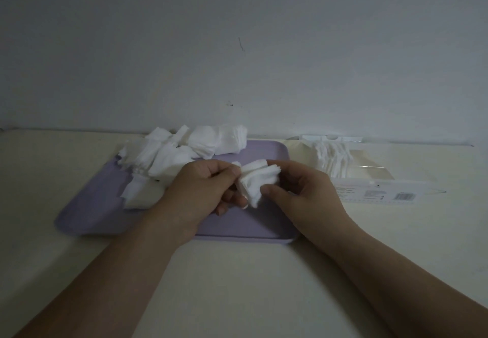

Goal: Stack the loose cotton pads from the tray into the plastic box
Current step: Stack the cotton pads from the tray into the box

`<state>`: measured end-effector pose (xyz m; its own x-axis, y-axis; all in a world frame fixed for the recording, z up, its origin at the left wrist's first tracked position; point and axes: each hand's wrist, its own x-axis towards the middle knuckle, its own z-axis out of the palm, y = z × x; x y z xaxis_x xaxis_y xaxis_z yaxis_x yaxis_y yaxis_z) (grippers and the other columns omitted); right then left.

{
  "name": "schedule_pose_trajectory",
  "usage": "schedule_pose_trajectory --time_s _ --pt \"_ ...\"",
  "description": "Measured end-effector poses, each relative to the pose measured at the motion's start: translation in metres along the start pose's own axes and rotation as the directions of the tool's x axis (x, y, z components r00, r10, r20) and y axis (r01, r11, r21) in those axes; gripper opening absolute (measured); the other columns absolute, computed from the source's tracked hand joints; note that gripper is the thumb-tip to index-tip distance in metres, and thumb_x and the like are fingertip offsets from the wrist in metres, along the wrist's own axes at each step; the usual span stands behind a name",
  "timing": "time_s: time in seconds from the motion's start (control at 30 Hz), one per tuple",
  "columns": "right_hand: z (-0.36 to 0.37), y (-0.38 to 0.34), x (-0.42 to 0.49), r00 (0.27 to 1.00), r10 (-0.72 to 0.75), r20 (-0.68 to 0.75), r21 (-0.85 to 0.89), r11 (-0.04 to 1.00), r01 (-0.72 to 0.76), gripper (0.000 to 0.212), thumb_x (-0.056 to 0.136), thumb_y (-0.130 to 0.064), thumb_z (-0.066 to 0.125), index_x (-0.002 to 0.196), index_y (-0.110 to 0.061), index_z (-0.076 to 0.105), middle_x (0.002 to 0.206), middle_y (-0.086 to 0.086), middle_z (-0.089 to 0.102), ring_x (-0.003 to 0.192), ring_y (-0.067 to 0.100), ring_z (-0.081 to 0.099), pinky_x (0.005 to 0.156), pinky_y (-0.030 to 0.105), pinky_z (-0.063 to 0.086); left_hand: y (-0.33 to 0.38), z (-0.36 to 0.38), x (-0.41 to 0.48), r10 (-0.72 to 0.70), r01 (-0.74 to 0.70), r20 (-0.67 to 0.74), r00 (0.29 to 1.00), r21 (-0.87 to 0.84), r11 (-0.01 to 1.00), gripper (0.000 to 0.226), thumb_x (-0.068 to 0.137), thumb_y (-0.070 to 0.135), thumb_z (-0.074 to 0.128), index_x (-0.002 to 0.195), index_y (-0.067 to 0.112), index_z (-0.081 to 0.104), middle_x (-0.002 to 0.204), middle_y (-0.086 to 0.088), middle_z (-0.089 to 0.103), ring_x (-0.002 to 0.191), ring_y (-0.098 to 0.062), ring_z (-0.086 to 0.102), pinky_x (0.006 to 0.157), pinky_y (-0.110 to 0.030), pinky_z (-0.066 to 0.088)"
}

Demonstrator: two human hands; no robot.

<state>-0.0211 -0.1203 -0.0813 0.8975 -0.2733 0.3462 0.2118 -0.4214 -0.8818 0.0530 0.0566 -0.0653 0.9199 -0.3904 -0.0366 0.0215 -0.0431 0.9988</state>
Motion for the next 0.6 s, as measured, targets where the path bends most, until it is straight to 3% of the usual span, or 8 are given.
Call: schedule_pose_trajectory --time_s 0.13,0.3,0.47,0.6 --pt "0.0004 -0.0039 -0.0026 0.997 0.036 -0.066 0.035 0.999 -0.033 0.034 0.085 -0.008 0.080 0.112 -0.029 0.078 0.097 -0.017 0.080 0.090 0.007 0.076 0.091 0.032 0.060 -0.0017 0.0026 0.0016 -0.005 0.005 -0.013 1.000 -0.008 1.000 0.020 0.106 0.016 0.053 0.100 0.005 0.068 0.074 -0.017 0.076 0.057 -0.018 0.069 0.039 -0.021 0.037" --pt "-0.0005 -0.0031 -0.0002 0.993 0.055 -0.106 0.073 0.996 -0.048 0.014 0.083 -0.009 0.083 0.087 -0.021 0.079 0.085 -0.009 0.080 0.086 0.014 0.075 0.086 0.034 0.058 -0.0023 0.0020 0.0030 0.016 -0.016 -0.005 1.000 -0.027 0.999 0.018 0.106 0.008 0.050 0.106 0.000 0.066 0.072 -0.012 0.075 0.059 -0.016 0.071 0.041 -0.021 0.040" --pt "-0.0036 -0.0038 0.0000 0.992 0.058 -0.112 0.109 0.993 -0.046 0.015 0.081 -0.006 0.082 0.081 -0.019 0.075 0.085 0.000 0.077 0.089 0.021 0.072 0.083 0.033 0.054 -0.0020 -0.0001 0.0033 0.044 -0.046 -0.035 0.998 -0.050 0.998 0.015 0.106 0.007 0.051 0.112 -0.001 0.063 0.076 -0.009 0.074 0.062 -0.017 0.070 0.043 -0.023 0.040" --pt "-0.0062 -0.0045 -0.0010 0.996 0.073 -0.059 0.098 0.993 -0.067 0.016 0.082 -0.001 0.077 0.078 -0.016 0.074 0.081 0.006 0.075 0.074 0.015 0.066 0.074 0.025 0.050 -0.0003 0.0007 0.0013 0.084 -0.083 -0.042 0.996 0.035 0.996 0.013 0.105 0.009 0.053 0.107 0.005 0.066 0.072 -0.004 0.073 0.058 -0.011 0.064 0.045 -0.022 0.040"
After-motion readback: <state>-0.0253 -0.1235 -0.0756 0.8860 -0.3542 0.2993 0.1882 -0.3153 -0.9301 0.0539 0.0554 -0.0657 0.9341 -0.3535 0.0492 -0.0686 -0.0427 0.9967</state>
